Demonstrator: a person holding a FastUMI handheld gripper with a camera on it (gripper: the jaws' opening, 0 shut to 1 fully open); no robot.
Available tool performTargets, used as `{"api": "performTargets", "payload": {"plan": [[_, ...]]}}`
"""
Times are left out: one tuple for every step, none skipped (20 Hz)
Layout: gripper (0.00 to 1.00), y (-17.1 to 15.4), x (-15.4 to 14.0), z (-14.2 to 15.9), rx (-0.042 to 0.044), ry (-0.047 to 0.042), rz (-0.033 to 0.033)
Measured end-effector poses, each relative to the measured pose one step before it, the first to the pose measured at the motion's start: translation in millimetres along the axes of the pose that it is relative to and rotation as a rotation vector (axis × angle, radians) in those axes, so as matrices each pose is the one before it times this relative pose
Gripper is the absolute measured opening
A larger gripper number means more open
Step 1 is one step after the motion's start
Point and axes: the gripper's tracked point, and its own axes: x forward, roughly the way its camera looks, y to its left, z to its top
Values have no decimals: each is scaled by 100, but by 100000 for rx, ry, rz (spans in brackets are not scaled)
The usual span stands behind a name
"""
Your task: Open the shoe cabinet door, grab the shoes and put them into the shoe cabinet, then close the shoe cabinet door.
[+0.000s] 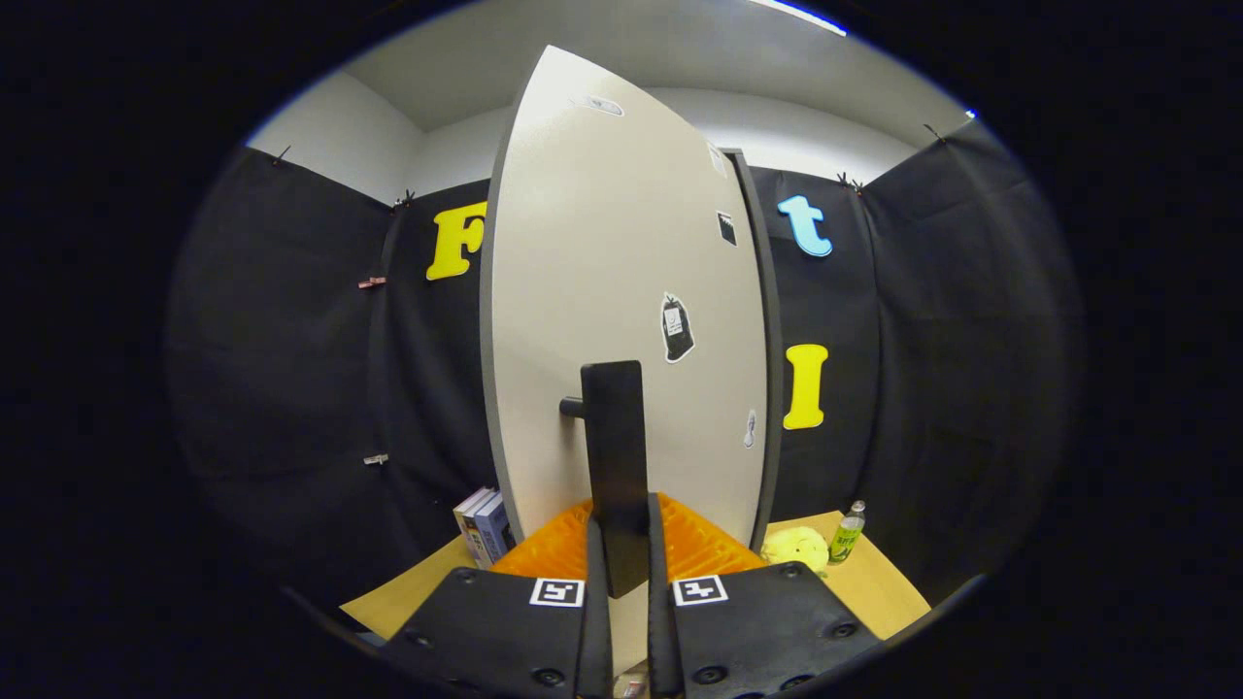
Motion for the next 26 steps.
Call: {"api": "performTargets", "payload": {"plan": [[18, -766, -304, 165, -331, -239, -1274], [18, -705, -340, -3, -96, -19, -1177], [18, -685, -395, 55, 12, -65, -888], [18, -660, -136, 68, -423, 331, -686], [18, -703, -199, -39, -555, 155, -722], [18, -746, -84, 28, -646, 218, -835], [18, -720, -124, 117, -478, 280, -807], [18, -736, -130, 34, 236, 357, -710], [17, -728, -119, 143, 911, 306, -436], [17, -649, -116, -11, 1497, 472, -472], [17, -662, -110, 157, 1470, 298, -544], [17, -773, -74, -21, 942, 279, -493], [17, -620, -8, 93, -47, 450, -285], [17, -614, 147, 78, -519, 270, -521], [17, -695, 99, 12, -614, 192, -801], [16, -676, 113, 96, -237, -212, -1479], [14, -659, 91, 144, -46, -420, -1211], [12, -699, -96, 48, -8, -144, -601], [12, -534, -160, 40, 181, 449, -137], [12, -377, -242, -86, 320, 394, -93], [12, -483, -175, 115, 74, 62, -632], [12, -538, -10, 9, -455, 15, -882], [12, -404, -28, -11, 244, 227, 2], [12, -290, -89, 73, 740, 221, 45], [12, -425, -213, 46, 119, -306, -148], [12, -501, -64, 32, -158, -50, -223]]}}
